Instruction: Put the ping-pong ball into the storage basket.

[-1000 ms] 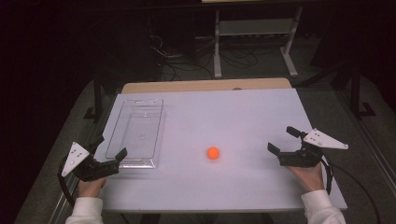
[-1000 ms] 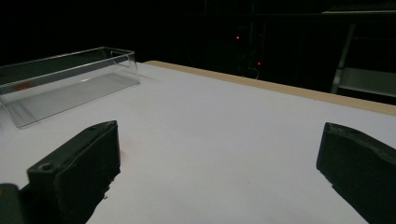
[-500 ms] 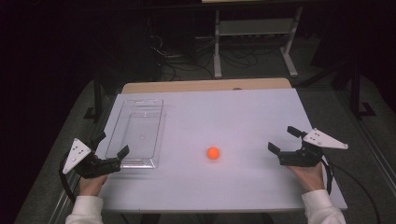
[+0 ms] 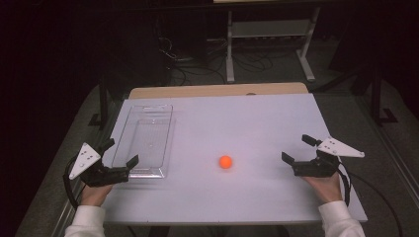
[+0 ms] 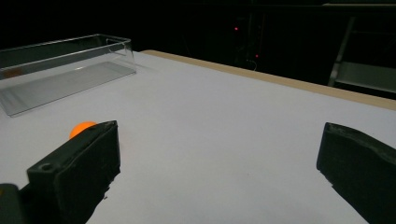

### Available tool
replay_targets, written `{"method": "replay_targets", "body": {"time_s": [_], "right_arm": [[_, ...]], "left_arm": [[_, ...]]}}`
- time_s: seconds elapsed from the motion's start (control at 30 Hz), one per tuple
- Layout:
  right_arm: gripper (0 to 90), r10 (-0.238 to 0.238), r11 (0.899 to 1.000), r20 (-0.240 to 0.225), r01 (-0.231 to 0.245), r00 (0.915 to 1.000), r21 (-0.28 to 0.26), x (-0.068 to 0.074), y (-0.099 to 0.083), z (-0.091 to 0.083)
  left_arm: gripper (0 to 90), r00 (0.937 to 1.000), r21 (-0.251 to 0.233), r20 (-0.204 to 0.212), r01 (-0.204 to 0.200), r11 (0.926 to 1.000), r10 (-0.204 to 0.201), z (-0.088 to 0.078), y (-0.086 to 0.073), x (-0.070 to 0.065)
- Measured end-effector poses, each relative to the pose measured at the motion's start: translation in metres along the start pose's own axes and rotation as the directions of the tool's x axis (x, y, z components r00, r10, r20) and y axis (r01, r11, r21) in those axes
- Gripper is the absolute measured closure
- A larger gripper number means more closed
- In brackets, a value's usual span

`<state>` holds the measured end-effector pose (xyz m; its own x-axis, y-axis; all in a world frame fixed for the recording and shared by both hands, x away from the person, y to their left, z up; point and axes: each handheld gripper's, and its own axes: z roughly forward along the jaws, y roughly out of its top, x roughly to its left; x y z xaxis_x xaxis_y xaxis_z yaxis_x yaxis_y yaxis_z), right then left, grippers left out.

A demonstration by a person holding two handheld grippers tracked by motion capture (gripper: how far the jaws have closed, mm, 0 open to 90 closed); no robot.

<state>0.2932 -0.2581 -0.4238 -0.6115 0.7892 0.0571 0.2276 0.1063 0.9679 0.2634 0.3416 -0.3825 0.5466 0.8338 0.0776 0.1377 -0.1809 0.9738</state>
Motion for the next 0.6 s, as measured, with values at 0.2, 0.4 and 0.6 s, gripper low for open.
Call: {"method": "replay_targets", "body": {"time_s": [0.2, 0.4, 0.6], "right_arm": [[0.0, 0.002, 1.000, -0.003, -0.002, 1.0000, -0.003, 0.000, 0.000, 0.000], [0.0, 0.004, 1.000, -0.005, -0.004, 1.0000, -0.008, 0.000, 0.001, -0.001], [0.0, 0.003, 1.000, -0.007, -0.003, 1.0000, -0.009, 0.000, 0.001, -0.001]], "left_arm": [[0.0, 0.9996, 0.006, 0.013, -0.023, 0.9997, 0.023, 0.004, 0.011, -0.002], [0.0, 0.9985, 0.017, 0.027, -0.048, 0.9987, 0.047, 0.007, 0.023, -0.004], [0.0, 0.9959, 0.045, 0.055, -0.074, 0.9962, 0.072, 0.013, 0.030, -0.006]]}}
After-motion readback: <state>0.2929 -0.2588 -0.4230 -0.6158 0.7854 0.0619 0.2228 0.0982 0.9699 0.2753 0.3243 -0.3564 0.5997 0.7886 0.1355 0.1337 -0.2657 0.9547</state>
